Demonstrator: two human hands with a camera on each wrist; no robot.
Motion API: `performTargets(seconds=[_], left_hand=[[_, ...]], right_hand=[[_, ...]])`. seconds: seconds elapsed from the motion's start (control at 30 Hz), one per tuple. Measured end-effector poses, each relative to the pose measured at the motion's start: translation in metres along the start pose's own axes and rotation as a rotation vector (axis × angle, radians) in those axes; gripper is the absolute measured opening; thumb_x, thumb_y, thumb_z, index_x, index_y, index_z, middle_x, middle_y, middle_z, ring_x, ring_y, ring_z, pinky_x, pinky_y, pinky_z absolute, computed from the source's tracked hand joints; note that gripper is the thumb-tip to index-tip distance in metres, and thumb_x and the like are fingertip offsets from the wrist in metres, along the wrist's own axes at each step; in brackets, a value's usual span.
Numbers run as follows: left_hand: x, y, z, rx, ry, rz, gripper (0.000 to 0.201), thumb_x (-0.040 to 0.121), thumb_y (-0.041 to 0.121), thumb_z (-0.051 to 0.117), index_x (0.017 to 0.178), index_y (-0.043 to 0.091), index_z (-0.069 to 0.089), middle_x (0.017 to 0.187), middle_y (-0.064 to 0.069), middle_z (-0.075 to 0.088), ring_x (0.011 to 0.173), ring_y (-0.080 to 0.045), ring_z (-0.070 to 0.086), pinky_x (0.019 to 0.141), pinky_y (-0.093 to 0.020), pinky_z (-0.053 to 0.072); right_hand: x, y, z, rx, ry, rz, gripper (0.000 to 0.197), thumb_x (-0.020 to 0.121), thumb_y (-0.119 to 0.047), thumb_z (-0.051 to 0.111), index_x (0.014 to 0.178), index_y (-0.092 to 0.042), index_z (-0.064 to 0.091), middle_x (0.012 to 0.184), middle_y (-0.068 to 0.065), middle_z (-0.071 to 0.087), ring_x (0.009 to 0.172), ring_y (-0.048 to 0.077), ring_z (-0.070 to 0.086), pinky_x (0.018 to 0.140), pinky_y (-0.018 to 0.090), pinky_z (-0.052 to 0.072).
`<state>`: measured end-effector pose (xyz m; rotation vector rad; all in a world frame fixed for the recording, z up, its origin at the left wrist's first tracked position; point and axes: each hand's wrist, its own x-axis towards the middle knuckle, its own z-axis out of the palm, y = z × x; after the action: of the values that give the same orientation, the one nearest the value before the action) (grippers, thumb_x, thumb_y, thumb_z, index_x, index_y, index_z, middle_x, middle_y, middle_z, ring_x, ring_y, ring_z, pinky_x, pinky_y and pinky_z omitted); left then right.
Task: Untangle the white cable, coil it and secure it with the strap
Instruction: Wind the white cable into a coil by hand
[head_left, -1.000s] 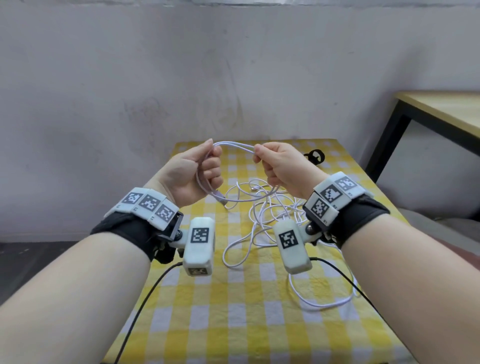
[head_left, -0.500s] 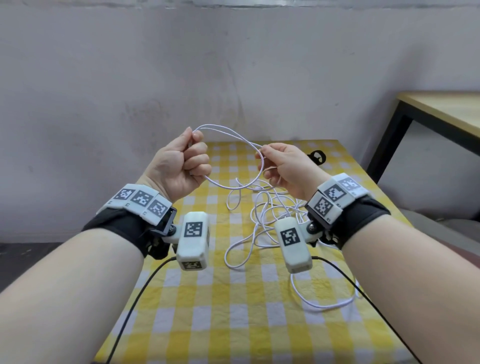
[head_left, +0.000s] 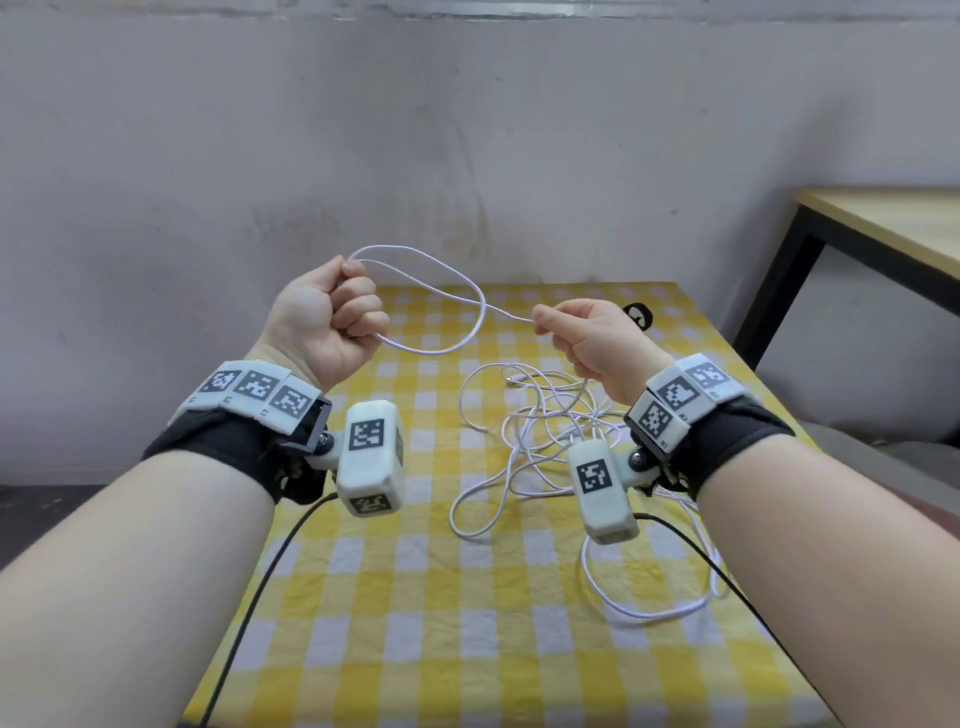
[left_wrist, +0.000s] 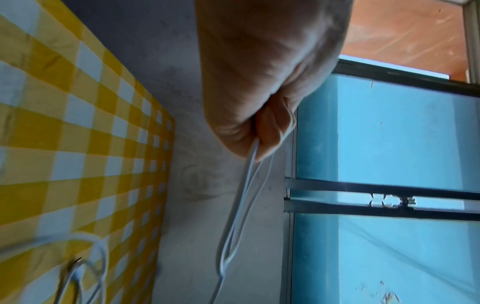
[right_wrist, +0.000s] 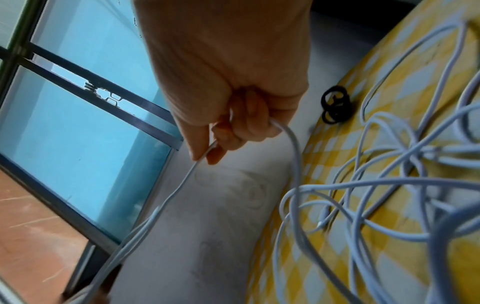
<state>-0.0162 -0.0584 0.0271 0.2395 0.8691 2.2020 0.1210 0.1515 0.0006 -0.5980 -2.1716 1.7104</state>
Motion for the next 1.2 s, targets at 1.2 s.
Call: performTargets(seconds=[1.2], left_hand=[[-0.002, -0.038, 0.024, 0.790, -0.046, 0.045, 0.026, 0.103, 0.014, 0.031, 0.084, 0.009, 0.048, 0.071, -0.010, 0.059, 0.059, -0.020, 0.060, 0.058, -0.027, 0.056]], right_hand=[[-0.024, -0.047, 0.042, -0.442, -0.295, -0.348, 0.012, 0.080, -0.005, 0.069, 0.088, -0.011, 0.075, 0.068, -0.006, 0.065, 0.048, -0.007, 0.051, 0.048, 0.006, 0.035]])
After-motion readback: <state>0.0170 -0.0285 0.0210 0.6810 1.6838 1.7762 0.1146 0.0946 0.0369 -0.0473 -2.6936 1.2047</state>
